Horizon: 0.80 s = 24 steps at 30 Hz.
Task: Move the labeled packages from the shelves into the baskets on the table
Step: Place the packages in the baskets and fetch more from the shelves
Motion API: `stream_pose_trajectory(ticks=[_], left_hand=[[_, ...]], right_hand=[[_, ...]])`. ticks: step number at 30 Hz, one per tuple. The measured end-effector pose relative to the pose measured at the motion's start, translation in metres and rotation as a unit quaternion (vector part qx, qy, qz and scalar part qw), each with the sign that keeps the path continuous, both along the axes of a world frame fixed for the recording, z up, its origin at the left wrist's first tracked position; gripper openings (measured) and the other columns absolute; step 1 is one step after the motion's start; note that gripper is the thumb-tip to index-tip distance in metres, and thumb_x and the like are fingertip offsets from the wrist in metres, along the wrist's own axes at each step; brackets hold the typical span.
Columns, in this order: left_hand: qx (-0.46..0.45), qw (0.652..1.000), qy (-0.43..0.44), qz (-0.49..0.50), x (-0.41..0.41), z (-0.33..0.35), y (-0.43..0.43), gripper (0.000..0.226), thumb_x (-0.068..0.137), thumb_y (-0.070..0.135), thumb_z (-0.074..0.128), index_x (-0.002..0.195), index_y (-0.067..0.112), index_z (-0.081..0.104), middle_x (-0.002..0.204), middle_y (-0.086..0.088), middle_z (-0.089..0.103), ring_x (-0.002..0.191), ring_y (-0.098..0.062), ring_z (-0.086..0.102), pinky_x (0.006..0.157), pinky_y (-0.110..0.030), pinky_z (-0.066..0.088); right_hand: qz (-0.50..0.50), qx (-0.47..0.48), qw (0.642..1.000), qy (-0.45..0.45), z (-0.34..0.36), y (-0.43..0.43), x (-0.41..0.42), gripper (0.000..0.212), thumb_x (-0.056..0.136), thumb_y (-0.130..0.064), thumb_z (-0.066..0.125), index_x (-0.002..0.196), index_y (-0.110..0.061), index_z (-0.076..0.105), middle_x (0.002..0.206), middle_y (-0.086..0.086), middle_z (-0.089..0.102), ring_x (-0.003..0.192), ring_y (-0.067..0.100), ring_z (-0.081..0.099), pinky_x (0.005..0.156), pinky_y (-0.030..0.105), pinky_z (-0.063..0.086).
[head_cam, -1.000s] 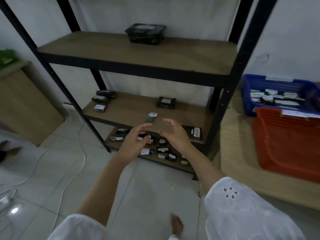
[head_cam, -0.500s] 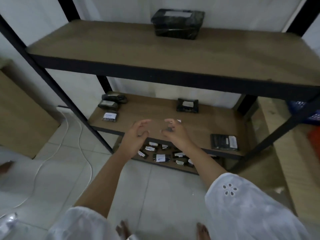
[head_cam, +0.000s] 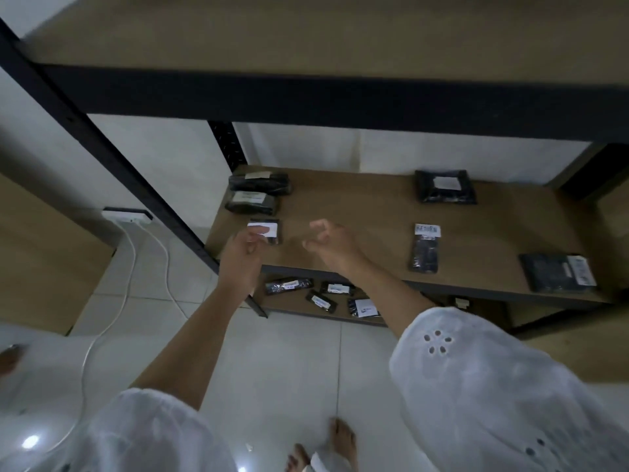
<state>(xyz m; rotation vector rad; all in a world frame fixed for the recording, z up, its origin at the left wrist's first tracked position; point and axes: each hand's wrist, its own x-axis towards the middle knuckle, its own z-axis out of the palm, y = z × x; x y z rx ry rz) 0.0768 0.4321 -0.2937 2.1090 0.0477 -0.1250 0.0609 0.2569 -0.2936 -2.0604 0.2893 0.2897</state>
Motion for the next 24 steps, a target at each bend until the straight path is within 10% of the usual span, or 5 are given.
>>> stream_pose_trajectory(ticks=[8, 17, 21, 24], left_hand=[[0.180, 0.979, 0.044, 0.081, 0.078, -0.097, 0.010, 0.043, 0.096, 0.025, 0.045, 0.133, 0.004, 0.045, 0.135, -0.019, 0.041, 0.123, -0.036, 0.039, 0.099, -0.043, 0.034], [0.242, 0.953, 0.140, 0.118, 0.120, -0.123, 0.000, 0.074, 0.085, 0.057, 0.055, 0.136, 0.005, 0.038, 0.145, -0.017, 0.024, 0.135, -0.031, 0.021, 0.100, -0.046, 0.034], [0.082, 0.980, 0.107, 0.145, 0.112, -0.125, 0.009, 0.056, 0.078, 0.046, 0.071, 0.115, 0.013, 0.043, 0.114, -0.008, 0.056, 0.095, -0.025, 0.058, 0.076, -0.038, 0.049], [0.014, 0.983, 0.084, 0.163, 0.107, -0.121, 0.017, 0.044, 0.080, 0.037, 0.071, 0.104, 0.019, 0.039, 0.083, 0.005, 0.054, 0.062, -0.009, 0.050, 0.051, -0.026, 0.036]], right_hand=[[-0.027, 0.021, 0.999, -0.010, -0.069, 0.023, 0.085, 0.037, 0.092, -0.024, 0.059, 0.126, -0.013, 0.052, 0.120, 0.008, 0.057, 0.101, 0.017, 0.054, 0.077, 0.023, 0.039], [-0.028, -0.005, 0.997, -0.065, -0.118, 0.044, 0.148, 0.042, 0.095, -0.048, 0.046, 0.120, -0.015, 0.054, 0.115, 0.002, 0.062, 0.105, 0.019, 0.058, 0.077, 0.027, 0.038], [-0.045, -0.031, 0.995, -0.079, -0.116, 0.058, 0.165, 0.048, 0.089, -0.056, 0.050, 0.116, -0.017, 0.056, 0.104, 0.001, 0.063, 0.094, 0.017, 0.060, 0.068, 0.026, 0.040], [-0.040, -0.055, 0.997, -0.048, -0.117, 0.068, 0.176, 0.061, 0.085, -0.061, 0.052, 0.129, -0.019, 0.048, 0.124, 0.010, 0.055, 0.111, 0.025, 0.054, 0.084, 0.031, 0.044]])
